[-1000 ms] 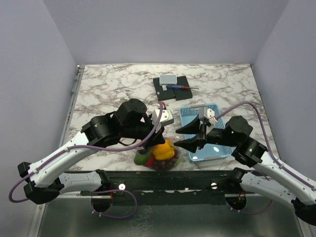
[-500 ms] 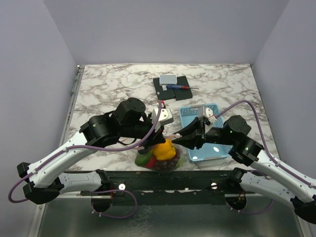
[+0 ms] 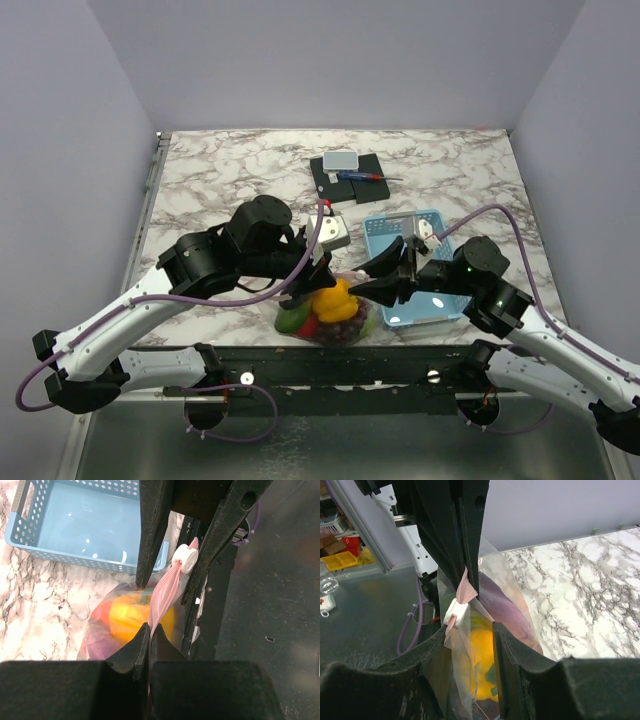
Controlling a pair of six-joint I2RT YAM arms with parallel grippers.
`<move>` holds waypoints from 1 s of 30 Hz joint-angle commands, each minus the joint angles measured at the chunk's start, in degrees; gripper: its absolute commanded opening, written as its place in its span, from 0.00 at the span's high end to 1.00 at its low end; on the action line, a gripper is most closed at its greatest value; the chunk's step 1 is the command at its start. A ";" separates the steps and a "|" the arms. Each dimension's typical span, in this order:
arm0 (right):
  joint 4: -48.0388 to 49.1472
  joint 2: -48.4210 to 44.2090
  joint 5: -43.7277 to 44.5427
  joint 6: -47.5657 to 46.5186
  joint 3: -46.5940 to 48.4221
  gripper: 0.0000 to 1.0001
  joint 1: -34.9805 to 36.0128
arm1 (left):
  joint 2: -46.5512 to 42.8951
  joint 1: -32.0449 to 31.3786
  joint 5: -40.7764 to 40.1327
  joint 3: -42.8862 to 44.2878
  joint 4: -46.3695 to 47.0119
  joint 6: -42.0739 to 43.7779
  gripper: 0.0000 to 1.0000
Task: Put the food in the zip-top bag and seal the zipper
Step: Adjust the zipper food storage bag at the center of the board.
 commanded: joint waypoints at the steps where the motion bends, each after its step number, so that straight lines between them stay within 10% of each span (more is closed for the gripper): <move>1: 2.46 -1.13 -0.29 1.49 -1.47 0.59 0.07 | -0.95 -0.21 2.17 2.68 4.80 -0.66 1.00; 30: 1.98 1.35 -2.69 2.01 1.19 0.99 0.12 | -1.02 -0.19 3.60 0.08 5.26 -1.81 1.00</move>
